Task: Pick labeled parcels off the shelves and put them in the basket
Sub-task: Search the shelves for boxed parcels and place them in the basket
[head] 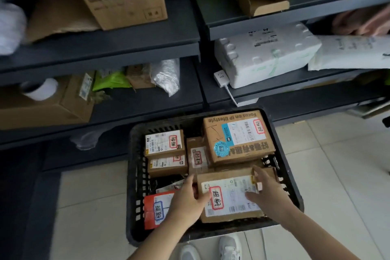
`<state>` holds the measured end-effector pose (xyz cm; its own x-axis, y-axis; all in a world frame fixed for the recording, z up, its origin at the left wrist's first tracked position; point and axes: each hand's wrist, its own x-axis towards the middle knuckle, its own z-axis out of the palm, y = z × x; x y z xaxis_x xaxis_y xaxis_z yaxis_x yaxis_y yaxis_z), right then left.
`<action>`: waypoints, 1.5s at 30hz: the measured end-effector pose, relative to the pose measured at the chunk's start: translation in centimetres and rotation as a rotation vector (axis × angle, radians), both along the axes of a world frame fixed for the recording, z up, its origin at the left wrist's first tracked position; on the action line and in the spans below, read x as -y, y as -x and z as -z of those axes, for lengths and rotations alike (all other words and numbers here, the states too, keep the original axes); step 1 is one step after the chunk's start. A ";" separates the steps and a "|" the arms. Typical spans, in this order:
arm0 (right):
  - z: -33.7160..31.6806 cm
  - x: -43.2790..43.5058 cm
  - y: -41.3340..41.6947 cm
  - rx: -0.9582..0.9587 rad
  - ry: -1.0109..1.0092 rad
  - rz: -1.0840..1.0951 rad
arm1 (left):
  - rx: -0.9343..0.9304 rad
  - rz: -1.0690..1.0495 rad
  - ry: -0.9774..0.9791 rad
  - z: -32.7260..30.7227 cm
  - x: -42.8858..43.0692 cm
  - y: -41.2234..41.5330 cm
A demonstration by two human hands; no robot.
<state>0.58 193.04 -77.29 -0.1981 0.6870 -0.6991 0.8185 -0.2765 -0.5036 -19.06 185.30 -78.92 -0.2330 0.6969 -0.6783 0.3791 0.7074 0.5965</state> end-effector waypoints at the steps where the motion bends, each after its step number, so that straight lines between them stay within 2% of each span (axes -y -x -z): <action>1: -0.5 0.2 1.2 -0.006 -0.021 -0.012 | -0.029 -0.049 -0.049 -0.6 0.2 1.1; 8: -2.0 0.5 10.9 -0.120 -0.108 -0.083 | -0.200 -0.255 -0.265 -3.5 0.4 8.6; 11: -1.3 -0.6 13.8 -0.098 -0.075 -0.099 | -0.254 -0.256 -0.288 -2.7 -1.1 10.6; 16: 0.9 -0.9 16.3 0.018 -0.226 -0.326 | -0.247 -0.275 -0.221 -0.5 -1.6 12.3; 20: 3.4 -0.7 16.7 0.070 -0.153 -0.437 | -0.239 -0.206 -0.117 1.7 0.4 12.6; 27: 7.1 -0.9 17.9 0.127 -0.086 -0.621 | -0.431 -0.018 0.017 4.7 1.3 12.2; 34: 10.6 -0.4 18.5 0.094 -0.105 -0.639 | -0.557 0.165 0.038 6.4 1.4 12.3; 39: 11.0 -0.2 18.9 0.120 -0.093 -0.675 | -0.553 0.282 0.015 6.6 1.9 12.5; 42: 11.1 -0.2 19.2 0.115 -0.112 -0.660 | -0.645 0.340 0.033 5.7 1.6 12.3; 45: 10.6 -0.6 18.9 0.110 -0.136 -0.664 | -0.701 0.323 0.037 5.2 1.1 12.8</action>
